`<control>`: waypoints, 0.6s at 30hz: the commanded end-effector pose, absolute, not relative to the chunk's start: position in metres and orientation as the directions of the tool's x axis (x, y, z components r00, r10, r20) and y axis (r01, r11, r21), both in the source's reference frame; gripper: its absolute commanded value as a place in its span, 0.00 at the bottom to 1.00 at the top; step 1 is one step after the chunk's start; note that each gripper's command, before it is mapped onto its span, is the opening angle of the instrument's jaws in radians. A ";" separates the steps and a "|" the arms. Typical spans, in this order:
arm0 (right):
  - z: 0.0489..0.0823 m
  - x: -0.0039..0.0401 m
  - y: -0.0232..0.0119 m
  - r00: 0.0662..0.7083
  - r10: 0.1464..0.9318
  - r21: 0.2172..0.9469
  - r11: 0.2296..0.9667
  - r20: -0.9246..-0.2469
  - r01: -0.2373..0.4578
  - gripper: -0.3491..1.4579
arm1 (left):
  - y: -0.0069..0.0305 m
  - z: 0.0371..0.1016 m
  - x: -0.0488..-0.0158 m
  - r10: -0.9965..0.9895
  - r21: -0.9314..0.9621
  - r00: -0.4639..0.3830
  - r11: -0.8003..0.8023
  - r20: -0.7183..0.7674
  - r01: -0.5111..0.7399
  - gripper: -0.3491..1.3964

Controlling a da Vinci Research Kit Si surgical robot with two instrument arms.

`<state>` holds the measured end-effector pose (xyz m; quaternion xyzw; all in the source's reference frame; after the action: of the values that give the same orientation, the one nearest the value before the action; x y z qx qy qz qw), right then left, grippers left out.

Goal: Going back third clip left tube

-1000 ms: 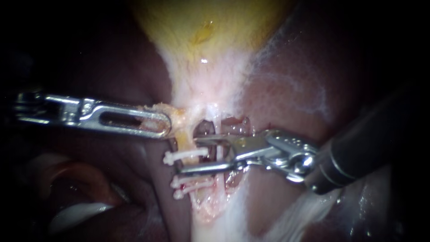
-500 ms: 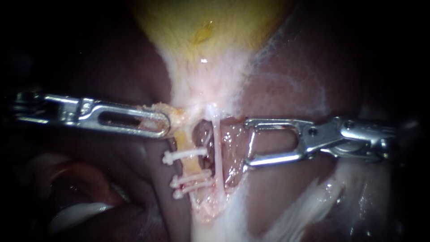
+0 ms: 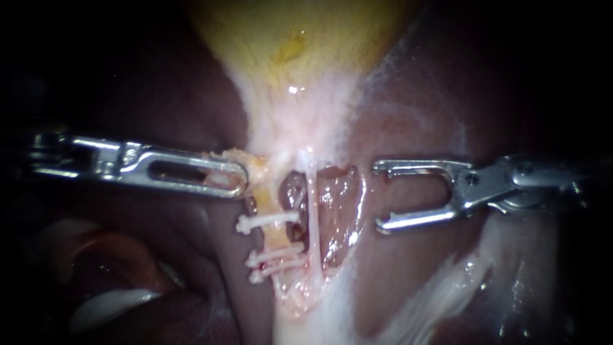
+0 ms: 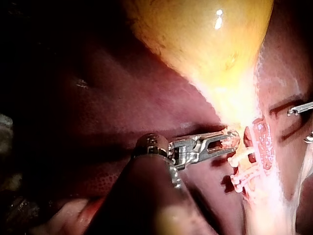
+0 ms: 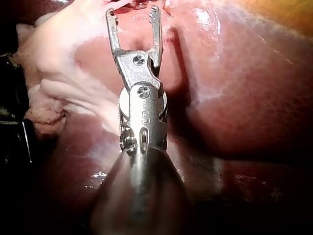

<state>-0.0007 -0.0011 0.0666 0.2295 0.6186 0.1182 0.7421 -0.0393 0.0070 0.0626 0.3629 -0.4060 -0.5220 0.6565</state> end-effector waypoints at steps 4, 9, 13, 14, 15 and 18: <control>0.0662 -0.0007 -0.0011 0.207 0.456 0.484 0.868 -0.866 0.111 0.47 | 0.0075 0.0645 -0.0403 -0.980 0.896 0.124 0.195 0.158 0.399 0.00; 0.0658 -0.0007 -0.0011 0.206 0.457 0.485 0.867 -0.865 0.114 0.47 | 0.0076 0.0671 -0.0409 -0.977 0.888 0.134 0.205 0.163 0.411 0.00; 0.0657 -0.0006 -0.0012 0.206 0.457 0.486 0.867 -0.865 0.115 0.47 | 0.0076 0.0682 -0.0409 -0.976 0.885 0.141 0.209 0.165 0.417 0.00; 0.0657 -0.0006 -0.0012 0.206 0.457 0.486 0.867 -0.865 0.115 0.47 | 0.0076 0.0683 -0.0409 -0.976 0.885 0.142 0.209 0.164 0.415 0.00; 0.0657 -0.0006 -0.0012 0.206 0.458 0.486 0.867 -0.865 0.114 0.47 | 0.0076 0.0683 -0.0410 -0.976 0.885 0.142 0.209 0.164 0.415 0.00; 0.0657 -0.0006 -0.0011 0.206 0.458 0.486 0.866 -0.865 0.114 0.47 | 0.0075 0.0683 -0.0412 -0.976 0.886 0.143 0.209 0.164 0.414 0.00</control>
<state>-0.0006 -0.0011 0.0656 0.2310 0.6193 0.1159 0.7414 -0.0412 0.0074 0.0683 0.3536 -0.3974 -0.5201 0.6682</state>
